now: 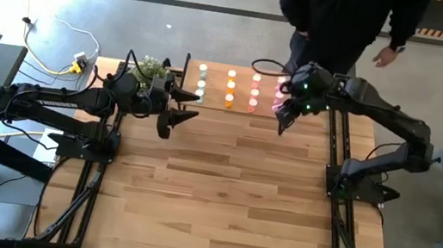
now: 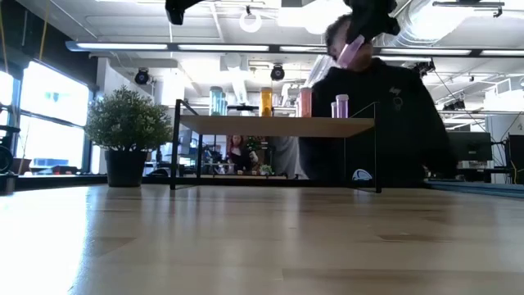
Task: Pick and place medicine bottles onto shelf by color
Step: Put the violet pill bottle on the shelf aligned with the other violet pill bottles
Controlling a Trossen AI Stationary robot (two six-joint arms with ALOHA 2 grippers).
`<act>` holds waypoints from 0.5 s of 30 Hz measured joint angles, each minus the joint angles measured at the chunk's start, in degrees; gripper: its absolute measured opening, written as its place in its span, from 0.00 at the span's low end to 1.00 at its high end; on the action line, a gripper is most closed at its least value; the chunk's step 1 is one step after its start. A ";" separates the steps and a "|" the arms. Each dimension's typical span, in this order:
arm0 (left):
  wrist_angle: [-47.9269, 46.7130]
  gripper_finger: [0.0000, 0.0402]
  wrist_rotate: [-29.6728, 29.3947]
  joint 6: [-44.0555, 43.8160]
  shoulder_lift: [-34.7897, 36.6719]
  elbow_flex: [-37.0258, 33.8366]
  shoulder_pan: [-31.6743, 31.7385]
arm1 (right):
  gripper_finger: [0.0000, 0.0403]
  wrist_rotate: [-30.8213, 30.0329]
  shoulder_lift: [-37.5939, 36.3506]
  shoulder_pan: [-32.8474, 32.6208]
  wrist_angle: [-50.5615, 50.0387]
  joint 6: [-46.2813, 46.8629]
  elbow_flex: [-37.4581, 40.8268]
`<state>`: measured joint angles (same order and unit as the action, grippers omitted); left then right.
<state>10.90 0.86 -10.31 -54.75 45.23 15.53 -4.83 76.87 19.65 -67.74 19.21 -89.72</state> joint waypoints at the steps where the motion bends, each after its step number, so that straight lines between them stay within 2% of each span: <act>1: -0.02 0.61 0.00 0.00 -0.01 0.00 0.00 | 0.26 0.92 0.20 1.31 -0.30 -1.76 -0.25; 6: -0.50 0.61 -0.08 -0.02 -0.03 -0.02 0.00 | 0.26 4.87 2.46 5.54 -2.91 -10.32 -0.28; 15: -0.87 0.61 -0.20 0.02 -0.03 -0.02 0.00 | 0.26 4.73 8.74 6.22 -4.53 -21.95 -0.28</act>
<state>10.02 0.67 -10.28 -54.78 45.21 15.53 -0.10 85.61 25.87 -72.26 -2.74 -90.00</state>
